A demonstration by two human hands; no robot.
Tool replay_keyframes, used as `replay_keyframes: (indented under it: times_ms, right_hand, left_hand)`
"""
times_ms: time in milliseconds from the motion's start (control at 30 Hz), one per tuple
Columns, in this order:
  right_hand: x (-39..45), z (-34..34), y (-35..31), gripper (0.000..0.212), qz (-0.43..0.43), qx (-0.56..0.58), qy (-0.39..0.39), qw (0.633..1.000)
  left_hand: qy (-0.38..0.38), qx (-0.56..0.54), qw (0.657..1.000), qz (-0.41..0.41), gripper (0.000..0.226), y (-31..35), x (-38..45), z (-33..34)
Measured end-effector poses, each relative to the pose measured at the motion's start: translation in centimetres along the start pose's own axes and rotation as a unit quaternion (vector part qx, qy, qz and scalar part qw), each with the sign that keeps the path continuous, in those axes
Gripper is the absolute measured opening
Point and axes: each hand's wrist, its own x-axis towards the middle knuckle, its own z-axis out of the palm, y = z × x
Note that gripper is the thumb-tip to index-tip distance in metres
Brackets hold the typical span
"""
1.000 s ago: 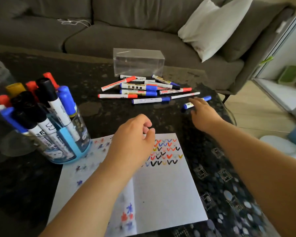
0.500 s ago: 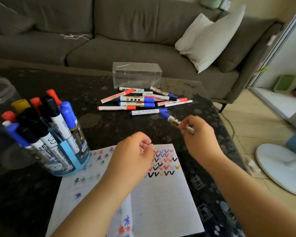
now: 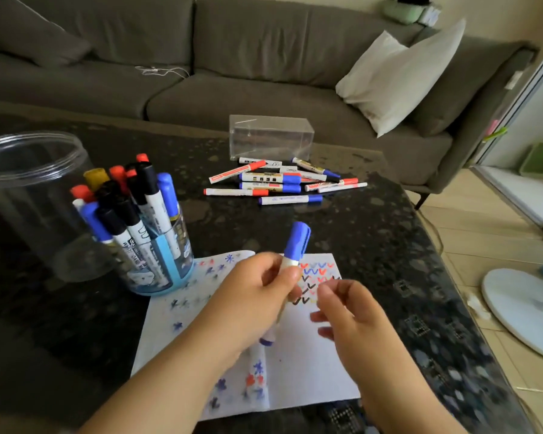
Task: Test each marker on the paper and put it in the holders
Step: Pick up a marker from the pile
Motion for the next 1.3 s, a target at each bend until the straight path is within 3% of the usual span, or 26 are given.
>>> replay_keyframes:
  times_ms: [133, 233, 333, 433, 700, 833, 967, 1033, 1100, 1167, 1267, 1300]
  right_hand:
    - [0.9, 0.1, -0.5, 0.038, -0.026, -0.002, -0.009, 1.000]
    - [0.9, 0.7, -0.5, 0.050, -0.032, 0.024, -0.023, 0.999]
    - [1.0, 0.6, 0.0, 0.051, -0.060, 0.051, -0.039, 0.996]
    - [1.1, -0.3, -0.2, 0.054, -0.089, 0.085, -0.070, 0.990]
    - [0.9, -1.2, -0.1, 0.047, -0.074, 0.211, -0.151, 0.963]
    - [0.9, -0.8, -0.1, 0.043, -0.049, 0.235, -0.194, 0.951]
    - [1.0, -0.5, 0.0, 0.037, -0.050, 0.212, -0.164, 0.962]
    - [0.8, -0.9, -0.5, 0.041, -0.012, 0.240, -0.183, 0.953]
    - [0.2, -0.9, -1.1, 0.041, 0.070, 0.286, -0.247, 0.923]
    - [-0.4, -0.2, -1.2, 0.045, 0.150, 0.348, -0.328, 0.866]
    - [-0.7, 0.7, -0.9, 0.040, 0.174, 0.459, -0.453, 0.744]
    - [-0.8, 0.8, -1.0, 0.037, 0.156, 0.473, -0.467, 0.731]
  left_hand:
    - [-0.015, 0.152, 0.987, 0.051, 0.011, -0.6, -0.8, 0.0]
    - [-0.043, 0.174, 0.981, 0.071, 0.022, -0.9, -1.4, 1.0]
    - [-0.089, 0.045, 0.995, 0.020, 0.032, -0.6, -1.8, 1.7]
    - [-0.160, -0.147, 0.974, -0.067, 0.037, 0.5, -2.3, 1.5]
    - [-0.268, -0.275, 0.916, -0.118, 0.031, 0.7, -2.0, 0.7]
    - [-0.204, -0.253, 0.938, -0.115, 0.035, 0.0, -2.0, 1.0]
    - [-0.100, -0.062, 0.988, -0.105, 0.036, -1.0, -1.2, 0.4]
    - [-0.030, -0.033, 0.996, -0.078, 0.030, -1.3, -0.8, 0.0]
    - [-0.053, -0.135, 0.987, -0.069, 0.030, -1.1, -0.8, -0.3]
    - [-0.143, -0.295, 0.941, -0.085, 0.044, -0.5, -1.4, -0.2]
    - [-0.223, -0.433, 0.865, -0.120, 0.052, 0.0, -2.1, -0.4]
    - [-0.245, -0.452, 0.851, -0.102, 0.048, 0.1, -2.3, -0.6]
